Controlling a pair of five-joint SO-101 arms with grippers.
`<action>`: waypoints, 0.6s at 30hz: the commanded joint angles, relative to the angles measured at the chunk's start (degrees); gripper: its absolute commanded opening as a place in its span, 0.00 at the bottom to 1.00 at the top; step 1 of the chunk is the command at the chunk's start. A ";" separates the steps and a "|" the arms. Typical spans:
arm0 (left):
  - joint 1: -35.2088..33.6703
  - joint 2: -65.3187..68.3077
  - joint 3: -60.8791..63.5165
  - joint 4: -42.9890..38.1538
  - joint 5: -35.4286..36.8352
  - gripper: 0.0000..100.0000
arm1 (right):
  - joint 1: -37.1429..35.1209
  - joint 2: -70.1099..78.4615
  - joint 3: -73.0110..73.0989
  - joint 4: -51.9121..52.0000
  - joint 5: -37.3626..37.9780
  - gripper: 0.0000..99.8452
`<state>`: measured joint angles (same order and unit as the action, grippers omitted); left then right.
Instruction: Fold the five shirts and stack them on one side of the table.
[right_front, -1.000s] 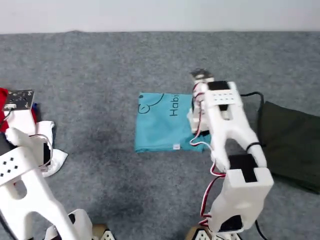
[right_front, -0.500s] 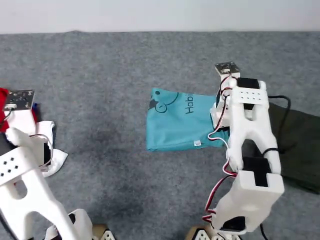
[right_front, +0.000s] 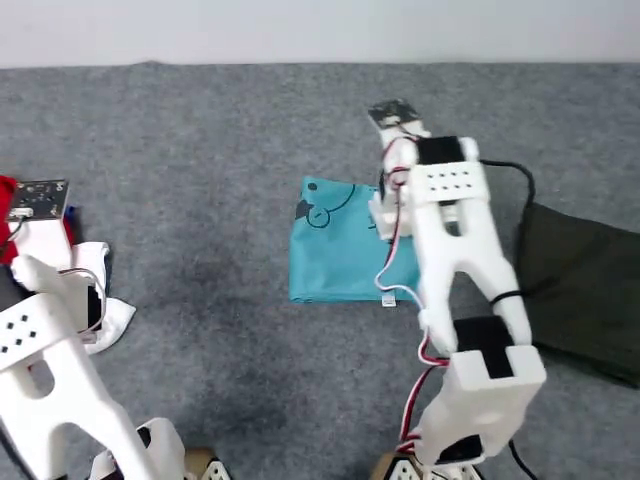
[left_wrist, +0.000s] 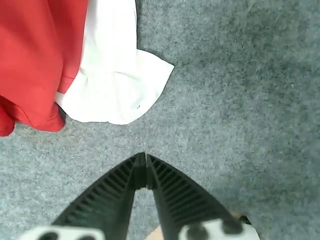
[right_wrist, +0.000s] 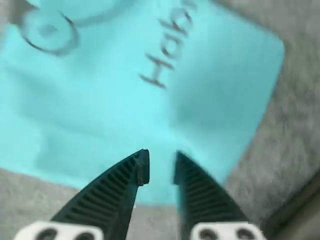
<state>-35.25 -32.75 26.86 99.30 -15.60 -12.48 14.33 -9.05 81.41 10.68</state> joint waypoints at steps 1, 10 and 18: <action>-0.18 -1.67 -0.48 0.62 -0.35 0.00 | -3.38 -1.98 -3.08 -7.25 -0.53 0.02; -0.18 -1.67 -0.31 0.70 -0.62 0.00 | -10.24 9.45 -3.25 -25.10 -0.09 0.01; -0.18 -1.67 -0.22 0.70 -0.62 0.00 | -14.64 20.62 -9.67 -30.11 0.00 0.01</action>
<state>-35.25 -32.75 26.86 99.30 -15.60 -25.93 34.81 -12.13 50.90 10.68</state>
